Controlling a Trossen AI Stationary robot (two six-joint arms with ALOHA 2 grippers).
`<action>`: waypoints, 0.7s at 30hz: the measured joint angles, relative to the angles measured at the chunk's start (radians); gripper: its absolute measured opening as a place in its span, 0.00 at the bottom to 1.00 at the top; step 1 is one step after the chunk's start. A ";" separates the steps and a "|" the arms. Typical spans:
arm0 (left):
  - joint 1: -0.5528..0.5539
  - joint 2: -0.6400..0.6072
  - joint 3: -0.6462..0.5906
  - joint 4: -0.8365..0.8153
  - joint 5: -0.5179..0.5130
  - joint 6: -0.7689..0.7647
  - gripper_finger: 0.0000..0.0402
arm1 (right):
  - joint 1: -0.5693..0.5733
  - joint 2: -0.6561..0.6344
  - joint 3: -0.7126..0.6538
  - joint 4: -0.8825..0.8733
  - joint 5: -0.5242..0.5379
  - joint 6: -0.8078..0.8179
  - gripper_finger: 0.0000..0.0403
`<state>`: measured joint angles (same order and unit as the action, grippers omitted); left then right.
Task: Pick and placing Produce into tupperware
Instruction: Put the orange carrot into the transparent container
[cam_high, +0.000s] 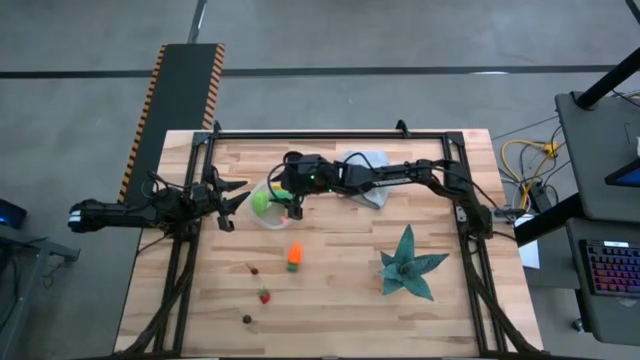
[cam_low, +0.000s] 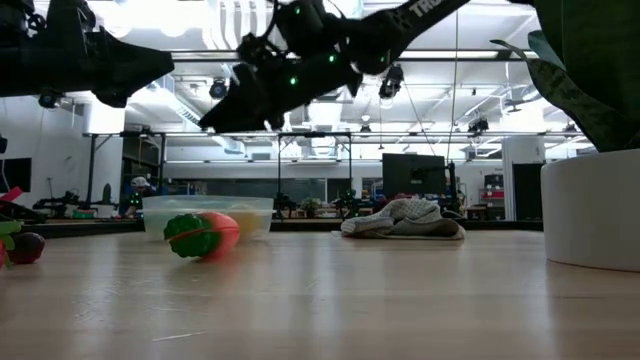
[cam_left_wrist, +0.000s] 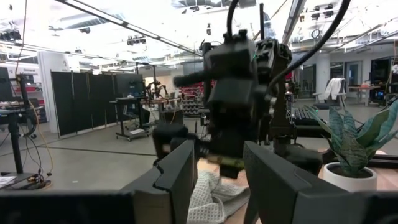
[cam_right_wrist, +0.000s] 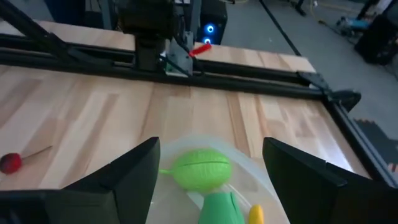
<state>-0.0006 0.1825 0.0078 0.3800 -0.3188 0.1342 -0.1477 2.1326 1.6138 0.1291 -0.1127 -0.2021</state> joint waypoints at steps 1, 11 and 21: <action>0.000 0.000 0.000 0.000 0.000 0.000 0.31 | 0.004 -0.009 0.000 -0.010 0.000 -0.010 0.69; 0.000 0.000 0.000 0.000 0.000 0.000 0.31 | 0.057 -0.124 0.000 -0.154 -0.013 -0.037 0.66; 0.000 0.000 0.000 0.000 0.000 0.000 0.31 | 0.075 -0.414 -0.131 -0.260 -0.107 -0.015 0.62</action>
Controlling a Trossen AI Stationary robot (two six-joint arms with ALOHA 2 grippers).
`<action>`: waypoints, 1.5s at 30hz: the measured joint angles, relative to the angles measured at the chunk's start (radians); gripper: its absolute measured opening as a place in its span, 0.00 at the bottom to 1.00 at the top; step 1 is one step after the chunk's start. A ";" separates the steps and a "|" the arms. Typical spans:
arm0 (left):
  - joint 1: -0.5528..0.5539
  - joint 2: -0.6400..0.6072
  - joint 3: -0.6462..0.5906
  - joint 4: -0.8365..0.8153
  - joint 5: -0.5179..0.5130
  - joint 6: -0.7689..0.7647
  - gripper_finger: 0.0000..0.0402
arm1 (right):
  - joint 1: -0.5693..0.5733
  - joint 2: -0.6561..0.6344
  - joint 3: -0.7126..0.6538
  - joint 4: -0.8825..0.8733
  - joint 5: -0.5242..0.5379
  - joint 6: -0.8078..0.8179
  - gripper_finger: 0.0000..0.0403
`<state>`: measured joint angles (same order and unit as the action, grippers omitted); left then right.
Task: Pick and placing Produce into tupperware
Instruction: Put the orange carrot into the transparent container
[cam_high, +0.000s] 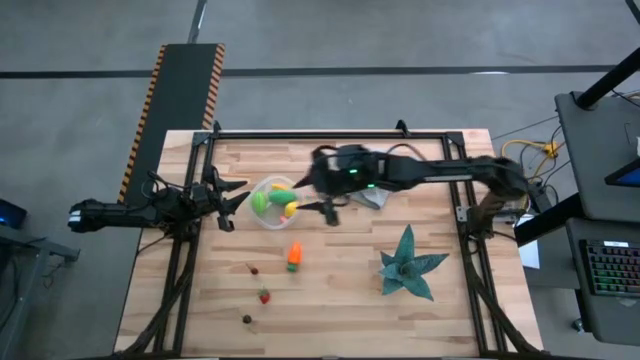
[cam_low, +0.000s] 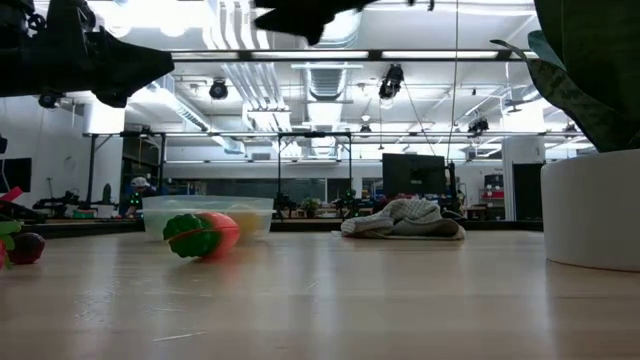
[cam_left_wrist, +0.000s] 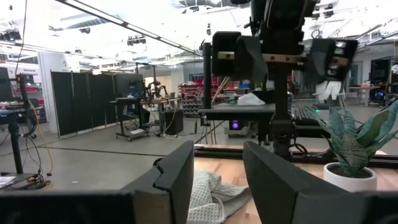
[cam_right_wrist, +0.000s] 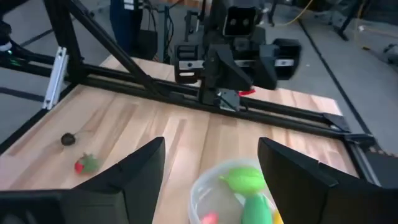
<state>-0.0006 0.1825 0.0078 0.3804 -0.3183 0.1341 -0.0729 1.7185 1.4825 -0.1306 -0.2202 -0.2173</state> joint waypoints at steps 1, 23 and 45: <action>0.000 0.000 0.000 -0.001 0.000 0.000 0.31 | 0.001 -0.044 -0.047 0.002 0.003 0.000 0.61; 0.000 0.012 0.000 -0.001 0.000 0.000 0.31 | 0.010 -1.170 -1.081 0.299 0.204 0.165 0.60; -0.001 0.074 0.057 0.036 0.107 -0.082 0.31 | 0.009 -1.286 -1.286 0.407 0.206 0.200 0.60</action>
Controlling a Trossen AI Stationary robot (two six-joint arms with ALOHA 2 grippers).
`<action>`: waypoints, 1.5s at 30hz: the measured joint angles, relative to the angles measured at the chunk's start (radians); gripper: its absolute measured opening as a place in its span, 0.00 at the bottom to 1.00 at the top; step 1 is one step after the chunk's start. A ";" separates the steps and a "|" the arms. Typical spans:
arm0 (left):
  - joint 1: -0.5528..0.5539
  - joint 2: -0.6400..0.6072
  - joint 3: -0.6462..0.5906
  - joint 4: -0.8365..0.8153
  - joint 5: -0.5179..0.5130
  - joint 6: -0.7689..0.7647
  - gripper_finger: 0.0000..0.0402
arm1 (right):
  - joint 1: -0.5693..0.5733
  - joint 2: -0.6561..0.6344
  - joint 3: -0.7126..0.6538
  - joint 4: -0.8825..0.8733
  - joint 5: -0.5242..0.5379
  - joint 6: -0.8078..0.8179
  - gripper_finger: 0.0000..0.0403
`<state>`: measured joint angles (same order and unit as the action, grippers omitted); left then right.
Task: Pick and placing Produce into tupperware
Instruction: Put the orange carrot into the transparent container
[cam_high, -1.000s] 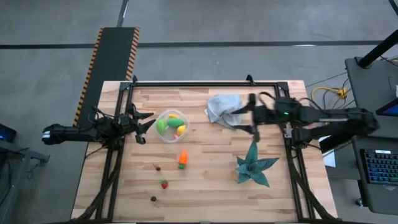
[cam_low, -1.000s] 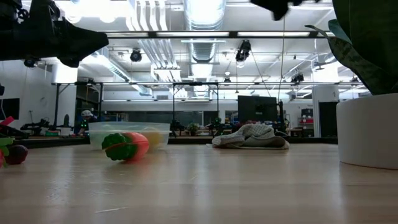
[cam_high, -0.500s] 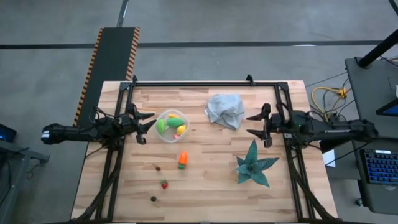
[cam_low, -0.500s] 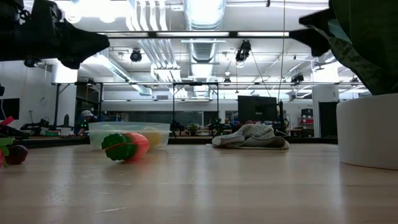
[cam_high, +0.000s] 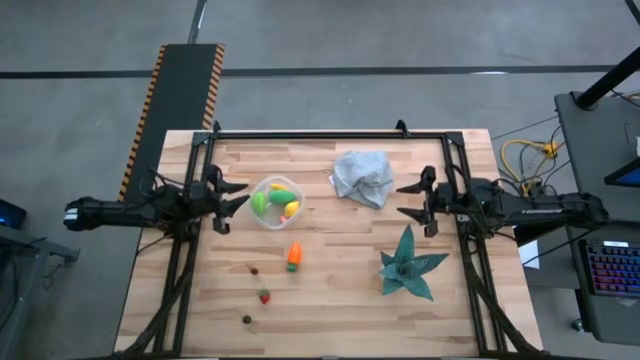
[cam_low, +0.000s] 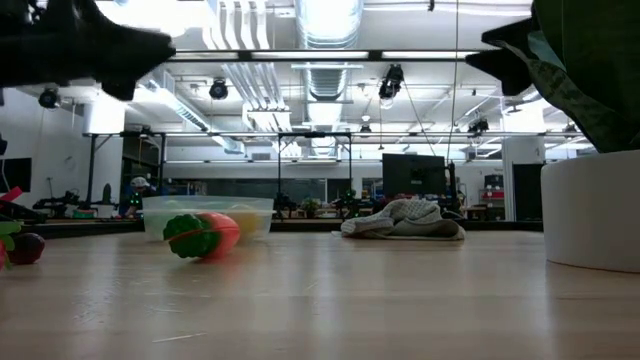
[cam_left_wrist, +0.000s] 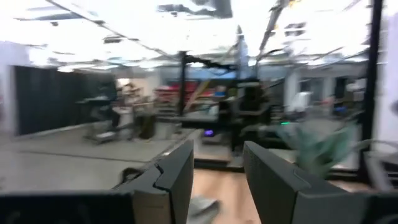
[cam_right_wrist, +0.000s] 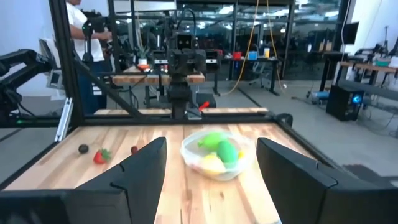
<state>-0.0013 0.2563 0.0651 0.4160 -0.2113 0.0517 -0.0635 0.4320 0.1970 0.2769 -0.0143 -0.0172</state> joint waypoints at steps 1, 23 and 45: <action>0.000 0.012 0.015 0.000 0.021 -0.013 0.31 | 0.000 0.000 0.006 -0.001 0.000 -0.005 0.60; -0.001 0.598 0.534 -0.148 0.102 0.264 0.64 | 0.000 0.005 0.024 -0.010 0.000 -0.055 0.60; -0.147 1.195 1.177 -1.188 0.030 0.371 0.60 | 0.000 0.005 0.024 -0.019 0.018 -0.091 0.60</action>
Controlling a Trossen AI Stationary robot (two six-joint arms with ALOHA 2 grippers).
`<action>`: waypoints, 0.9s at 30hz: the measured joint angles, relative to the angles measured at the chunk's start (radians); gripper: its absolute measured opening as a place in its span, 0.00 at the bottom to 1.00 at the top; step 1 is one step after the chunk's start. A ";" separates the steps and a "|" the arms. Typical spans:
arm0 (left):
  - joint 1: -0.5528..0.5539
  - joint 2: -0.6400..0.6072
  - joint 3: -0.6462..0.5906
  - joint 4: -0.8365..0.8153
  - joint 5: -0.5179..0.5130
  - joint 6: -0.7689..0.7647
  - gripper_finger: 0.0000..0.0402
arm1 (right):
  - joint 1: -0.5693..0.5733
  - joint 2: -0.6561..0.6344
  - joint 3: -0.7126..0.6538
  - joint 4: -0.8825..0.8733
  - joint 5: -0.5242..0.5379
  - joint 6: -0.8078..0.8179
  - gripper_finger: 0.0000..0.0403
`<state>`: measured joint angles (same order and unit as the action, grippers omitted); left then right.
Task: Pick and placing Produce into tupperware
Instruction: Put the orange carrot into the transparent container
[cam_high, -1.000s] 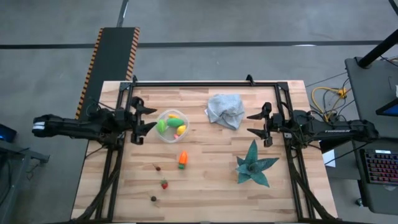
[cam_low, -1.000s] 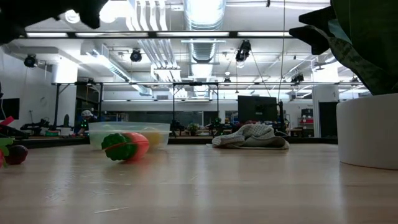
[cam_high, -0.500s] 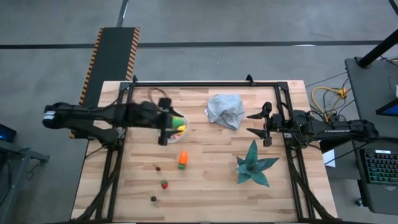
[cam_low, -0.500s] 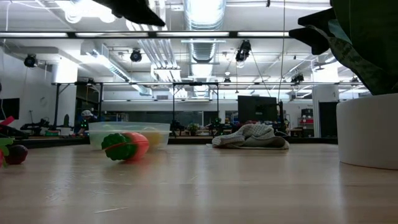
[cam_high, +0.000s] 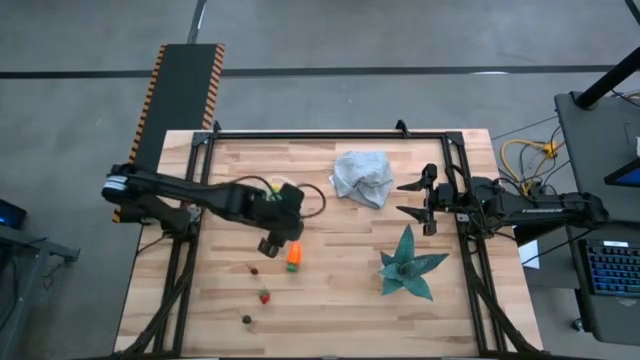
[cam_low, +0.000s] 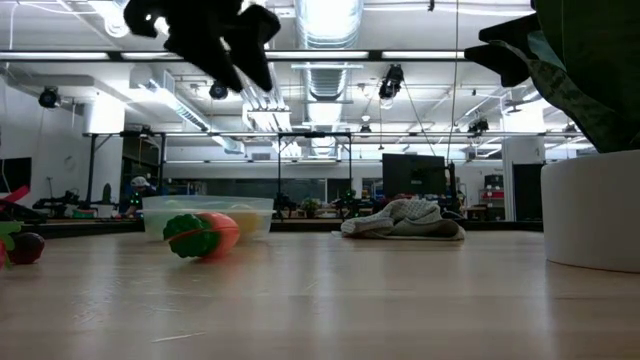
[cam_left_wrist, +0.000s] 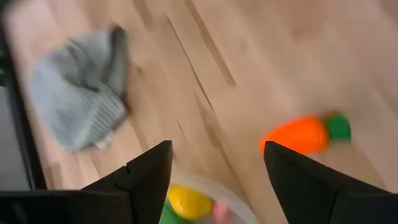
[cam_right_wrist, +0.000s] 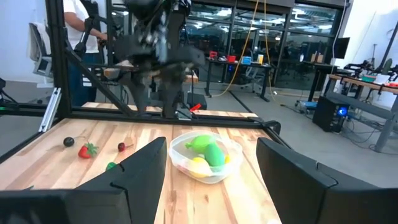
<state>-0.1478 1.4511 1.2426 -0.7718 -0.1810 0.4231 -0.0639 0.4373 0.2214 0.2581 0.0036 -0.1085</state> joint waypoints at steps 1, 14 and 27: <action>-0.005 0.017 0.005 -0.027 -0.008 0.014 0.60 | 0.000 0.000 0.000 0.000 0.000 0.000 0.60; -0.130 0.228 0.011 -0.137 -0.108 0.244 0.60 | 0.000 0.000 -0.001 0.000 0.000 -0.005 0.60; -0.185 0.324 0.012 -0.131 -0.178 0.401 0.60 | 0.000 0.000 -0.001 0.000 0.000 -0.008 0.60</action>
<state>-0.3333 1.7756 1.2550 -0.9028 -0.3593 0.8236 -0.0639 0.4373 0.2203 0.2581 0.0033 -0.1165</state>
